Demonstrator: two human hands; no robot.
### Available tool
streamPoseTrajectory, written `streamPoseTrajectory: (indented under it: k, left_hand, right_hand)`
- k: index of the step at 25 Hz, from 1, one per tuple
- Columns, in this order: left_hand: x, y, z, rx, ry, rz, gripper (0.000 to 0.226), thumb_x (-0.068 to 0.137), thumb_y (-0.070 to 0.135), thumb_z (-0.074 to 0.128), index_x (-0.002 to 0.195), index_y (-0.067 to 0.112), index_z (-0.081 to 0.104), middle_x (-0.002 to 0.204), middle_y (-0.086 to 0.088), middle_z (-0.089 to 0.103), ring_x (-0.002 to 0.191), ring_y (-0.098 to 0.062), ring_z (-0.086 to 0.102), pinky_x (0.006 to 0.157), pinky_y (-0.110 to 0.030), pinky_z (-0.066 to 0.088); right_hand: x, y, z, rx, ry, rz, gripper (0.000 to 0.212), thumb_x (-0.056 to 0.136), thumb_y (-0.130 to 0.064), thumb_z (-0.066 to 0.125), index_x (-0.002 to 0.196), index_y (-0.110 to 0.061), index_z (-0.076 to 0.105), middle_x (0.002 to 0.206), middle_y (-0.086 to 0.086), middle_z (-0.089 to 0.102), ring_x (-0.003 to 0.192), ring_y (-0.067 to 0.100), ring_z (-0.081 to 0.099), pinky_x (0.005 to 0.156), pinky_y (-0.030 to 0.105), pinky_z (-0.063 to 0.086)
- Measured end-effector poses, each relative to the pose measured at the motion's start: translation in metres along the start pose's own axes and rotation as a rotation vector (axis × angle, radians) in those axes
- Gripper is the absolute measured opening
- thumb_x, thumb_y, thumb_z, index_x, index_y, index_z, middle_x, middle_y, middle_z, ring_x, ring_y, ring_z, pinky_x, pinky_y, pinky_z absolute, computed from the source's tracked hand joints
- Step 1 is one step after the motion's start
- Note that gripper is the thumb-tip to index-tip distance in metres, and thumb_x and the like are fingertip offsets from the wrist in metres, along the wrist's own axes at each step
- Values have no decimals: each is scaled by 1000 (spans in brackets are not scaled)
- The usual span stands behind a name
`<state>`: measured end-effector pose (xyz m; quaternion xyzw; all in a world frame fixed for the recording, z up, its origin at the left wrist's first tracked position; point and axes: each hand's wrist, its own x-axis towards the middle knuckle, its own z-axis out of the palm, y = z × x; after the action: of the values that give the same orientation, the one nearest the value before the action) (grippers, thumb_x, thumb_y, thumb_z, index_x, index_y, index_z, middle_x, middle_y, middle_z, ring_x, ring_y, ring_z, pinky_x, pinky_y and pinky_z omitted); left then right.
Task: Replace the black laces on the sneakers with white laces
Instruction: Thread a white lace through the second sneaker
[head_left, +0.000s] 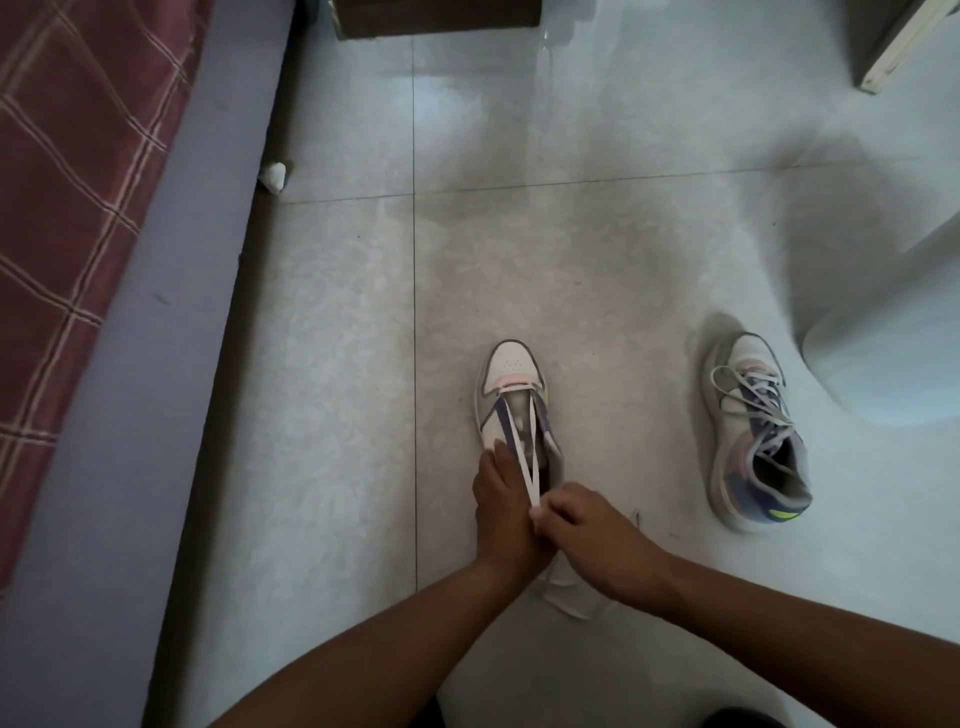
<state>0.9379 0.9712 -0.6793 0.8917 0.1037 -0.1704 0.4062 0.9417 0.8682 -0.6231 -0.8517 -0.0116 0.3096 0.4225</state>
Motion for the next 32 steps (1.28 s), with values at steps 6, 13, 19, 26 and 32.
streamPoseTrajectory:
  k: [6, 13, 19, 26, 32]
  left_hand:
    - [5, -11, -34, 192, -490, -112, 123, 68, 42, 79, 149, 8, -7, 152, -12, 11, 140, -29, 19, 113, -38, 28]
    - [26, 22, -62, -325, -169, -376, 24, 96, 25, 42, 92, 11, 62, 83, -6, 67, 72, -18, 62, 70, -31, 52]
    - [16, 32, -49, -325, -249, -392, 16, 92, 24, 54, 101, 13, 60, 95, -9, 66, 81, -21, 63, 70, -32, 52]
    - [9, 34, -77, -382, -348, -357, 32, 94, 31, 53, 88, 4, 70, 81, -10, 72, 74, -21, 70, 80, -36, 58]
    - [12, 28, -108, -498, -423, -424, 29, 98, 15, 46, 98, -7, 64, 55, -3, 58, 55, -17, 61, 76, -38, 58]
  right_hand:
    - [10, -3, -15, 650, 106, 170, 13, 92, -11, 57, 79, -8, 57, 65, 6, 65, 64, 20, 62, 66, 30, 54]
    - [-9, -2, -3, 858, 3, 388, 6, 91, -10, 58, 94, -8, 54, 72, 8, 71, 64, 17, 69, 63, 33, 55]
    - [-22, -9, -14, 391, -82, -21, 23, 84, 3, 62, 77, -19, 64, 85, -2, 68, 86, 11, 66, 77, 20, 52]
    - [-27, -5, -23, 75, -50, -186, 17, 91, -23, 59, 96, -20, 74, 103, -10, 57, 93, -8, 53, 83, 6, 37]
    - [-27, 5, -73, 582, 91, 184, 13, 90, -12, 59, 97, -16, 69, 62, 5, 56, 54, 14, 51, 61, 30, 50]
